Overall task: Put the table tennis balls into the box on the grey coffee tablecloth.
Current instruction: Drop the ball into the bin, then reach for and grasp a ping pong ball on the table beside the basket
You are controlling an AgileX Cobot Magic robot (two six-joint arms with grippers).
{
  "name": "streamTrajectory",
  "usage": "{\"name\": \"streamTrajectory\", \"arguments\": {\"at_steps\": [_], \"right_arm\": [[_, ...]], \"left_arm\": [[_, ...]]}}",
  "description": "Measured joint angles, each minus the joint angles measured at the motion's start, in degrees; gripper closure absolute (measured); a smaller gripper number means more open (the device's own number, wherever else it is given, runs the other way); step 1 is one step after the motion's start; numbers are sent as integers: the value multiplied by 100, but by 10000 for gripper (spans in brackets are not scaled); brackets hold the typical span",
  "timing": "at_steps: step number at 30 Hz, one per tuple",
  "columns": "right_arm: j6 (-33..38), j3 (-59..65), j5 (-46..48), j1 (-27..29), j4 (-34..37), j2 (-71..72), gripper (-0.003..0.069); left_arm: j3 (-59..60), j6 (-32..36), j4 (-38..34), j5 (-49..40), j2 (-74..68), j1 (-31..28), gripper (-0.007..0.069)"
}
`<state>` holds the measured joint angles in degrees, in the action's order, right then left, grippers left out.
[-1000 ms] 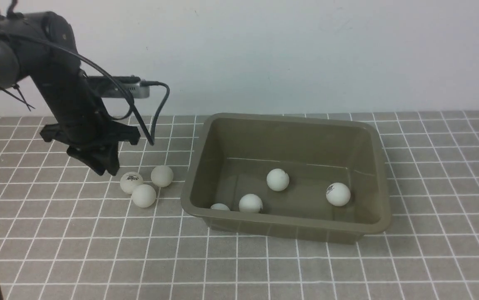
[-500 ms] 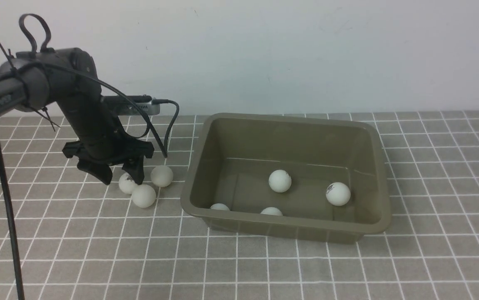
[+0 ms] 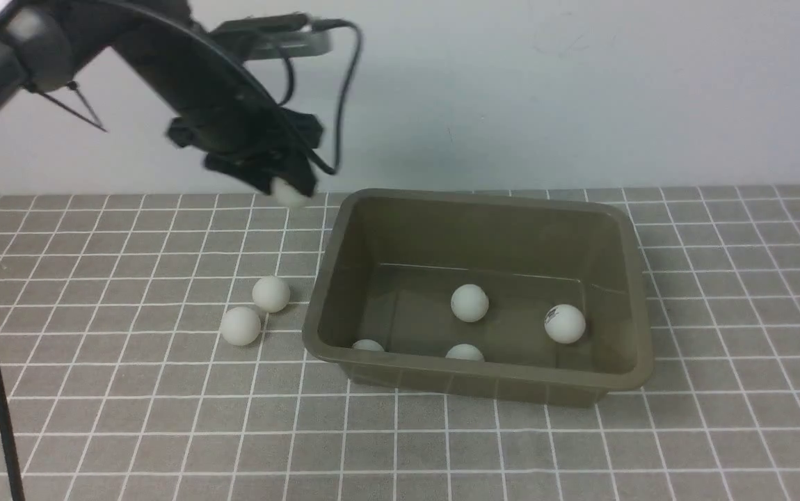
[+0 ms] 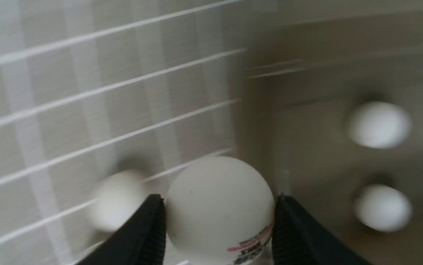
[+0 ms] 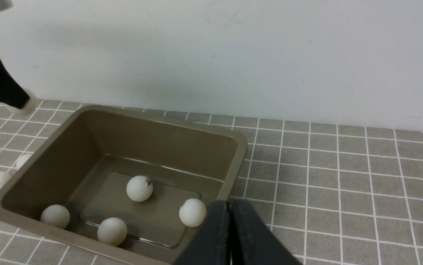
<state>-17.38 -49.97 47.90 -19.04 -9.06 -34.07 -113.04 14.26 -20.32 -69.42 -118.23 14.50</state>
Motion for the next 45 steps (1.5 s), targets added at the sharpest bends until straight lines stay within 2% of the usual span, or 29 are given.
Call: {"name": "streamTrajectory", "arguments": {"at_steps": [2, 6, 11, 13, 15, 18, 19, 22, 25, 28, 30, 33, 34, 37, 38, 41, 45], "right_arm": [[0, 0, -17, 0, 0, 0, 666], [0, 0, -17, 0, 12, 0, 666], [0, 0, -17, 0, 23, 0, 666], [0, 5, -17, 0, 23, 0, 666], [0, 5, -11, 0, 23, 0, 666], [0, 5, 28, 0, 23, 0, 666], [0, 5, 71, 0, 23, 0, 666], [0, 5, 122, 0, 23, 0, 666], [0, 5, 127, 0, 13, 0, 666], [0, 5, 135, 0, 5, 0, 666], [0, 5, 135, 0, 5, 0, 666], [0, 5, 135, 0, -1, 0, 666], [0, 5, 135, 0, -1, 0, 666], [0, 5, 130, 0, -21, 0, 666], [0, 5, 130, 0, -21, 0, 666], [-13, 5, 130, 0, -41, 0, 666], [-14, 5, 130, 0, -47, 0, 666]], "left_arm": [[0, 315, -36, -46, -71, 344, 293], [0, 401, 202, -23, -315, 796, 283], [-136, -163, 1080, -73, -427, 972, 124], [-221, -405, 1518, -82, -390, 954, 136], [-222, -657, 2032, -93, -233, 837, 242], [-130, -776, 2253, -98, 33, 527, 484], [-70, -793, 2265, -98, 120, 370, 545], [0, -800, 2175, -116, 172, -130, 615], [24, -644, 1850, -116, -20, -496, 620], [30, -301, 1366, -116, -306, -611, 578], [30, -130, 1178, -116, -482, -597, 517], [30, -4, 1164, -116, -764, -529, 348], [30, -4, 1173, -116, -801, -529, 337], [30, -42, 1199, -99, -1116, -524, 143], [30, -46, 1199, -91, -1162, -529, 109], [30, -50, 1199, -79, -1365, -529, 32], [30, -50, 1148, -79, -1537, -522, 27]]}}
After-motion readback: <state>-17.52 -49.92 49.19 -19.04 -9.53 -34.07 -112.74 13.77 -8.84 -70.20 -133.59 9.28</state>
